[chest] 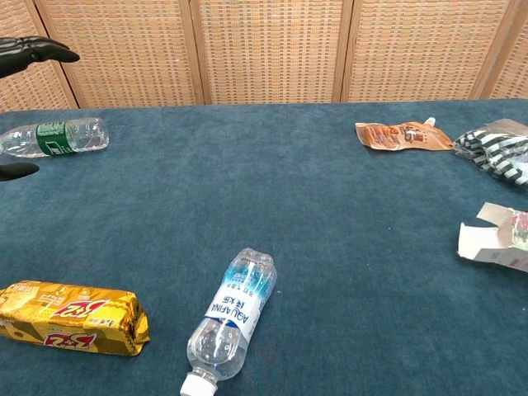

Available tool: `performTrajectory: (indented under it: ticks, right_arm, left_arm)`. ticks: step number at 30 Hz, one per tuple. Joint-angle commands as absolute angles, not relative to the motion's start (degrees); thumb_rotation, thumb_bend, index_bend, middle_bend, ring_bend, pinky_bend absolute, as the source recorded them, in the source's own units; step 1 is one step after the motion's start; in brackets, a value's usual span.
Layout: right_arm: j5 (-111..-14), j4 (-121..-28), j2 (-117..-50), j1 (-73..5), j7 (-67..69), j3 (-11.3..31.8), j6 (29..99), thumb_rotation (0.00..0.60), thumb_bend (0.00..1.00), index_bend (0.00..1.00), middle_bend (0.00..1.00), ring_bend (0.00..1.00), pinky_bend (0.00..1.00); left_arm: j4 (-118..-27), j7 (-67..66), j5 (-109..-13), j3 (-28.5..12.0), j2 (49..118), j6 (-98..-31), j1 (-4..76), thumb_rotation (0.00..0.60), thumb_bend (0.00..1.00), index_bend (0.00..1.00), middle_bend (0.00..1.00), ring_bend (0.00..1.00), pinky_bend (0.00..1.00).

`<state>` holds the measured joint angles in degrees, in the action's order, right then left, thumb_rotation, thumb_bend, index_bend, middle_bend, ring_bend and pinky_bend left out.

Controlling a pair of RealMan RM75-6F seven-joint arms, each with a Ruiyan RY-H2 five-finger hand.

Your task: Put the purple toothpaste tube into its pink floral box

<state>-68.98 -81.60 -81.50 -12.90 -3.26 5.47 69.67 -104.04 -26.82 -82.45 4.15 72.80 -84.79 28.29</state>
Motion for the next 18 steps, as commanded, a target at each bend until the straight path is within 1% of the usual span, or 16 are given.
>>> performTrajectory:
  ticks: [1, 3, 4, 7, 10, 12, 18]
  right_arm:
    - [-68.8, -81.6, -81.3, -13.0, -2.6, 4.8, 67.8, 0.6, 0.01, 0.41, 0.24, 0.11, 0.23]
    - [-69.0, -81.6, -81.3, -13.1, -2.1, 4.7, 67.3, 0.6, 0.01, 0.32, 0.15, 0.02, 0.17]
    - [-69.2, -81.7, -81.3, -13.1, -1.9, 4.6, 67.1, 0.6, 0.01, 0.28, 0.1, 0.0, 0.15]
    - [-69.9, -81.8, -81.3, -13.1, -1.0, 4.6, 67.2, 0.6, 0.01, 0.2, 0.01, 0.0, 0.07]
    - [-71.2, -82.0, -81.1, -13.0, 0.2, 4.8, 67.9, 0.6, 0.01, 0.14, 0.0, 0.0, 0.02]
    - [-72.1, -81.9, -81.2, -12.9, 0.9, 5.1, 69.0, 0.6, 0.01, 0.11, 0.0, 0.0, 0.0]
    - [-76.4, -82.9, -80.0, -12.3, 3.2, 5.4, 73.0, 0.6, 0.01, 0.08, 0.0, 0.0, 0.0]
  left_arm:
    - [-102.9, -25.2, -82.9, 4.0, 73.3, -84.9, 27.1, 0.6, 0.26, 0.0, 0.0, 0.0, 0.0]
    - [-102.4, -24.2, -82.9, 3.9, 73.5, -84.9, 26.5, 0.6, 0.26, 0.0, 0.0, 0.0, 0.0]
    - [-102.2, -23.7, -82.9, 3.8, 73.6, -85.0, 26.2, 0.6, 0.26, 0.0, 0.0, 0.0, 0.0]
    - [-101.9, -22.5, -83.2, 3.7, 73.8, -85.6, 25.2, 0.6, 0.26, 0.0, 0.0, 0.0, 0.0]
    - [-101.3, -21.0, -84.2, 3.6, 74.0, -86.4, 23.8, 0.6, 0.26, 0.0, 0.0, 0.0, 0.0]
    - [-101.1, -20.5, -84.4, 3.6, 74.1, -86.6, 23.2, 0.6, 0.26, 0.0, 0.0, 0.0, 0.0]
    - [-99.6, -18.7, -84.7, 3.8, 74.3, -86.9, 21.1, 0.6, 0.26, 0.0, 0.0, 0.0, 0.0]
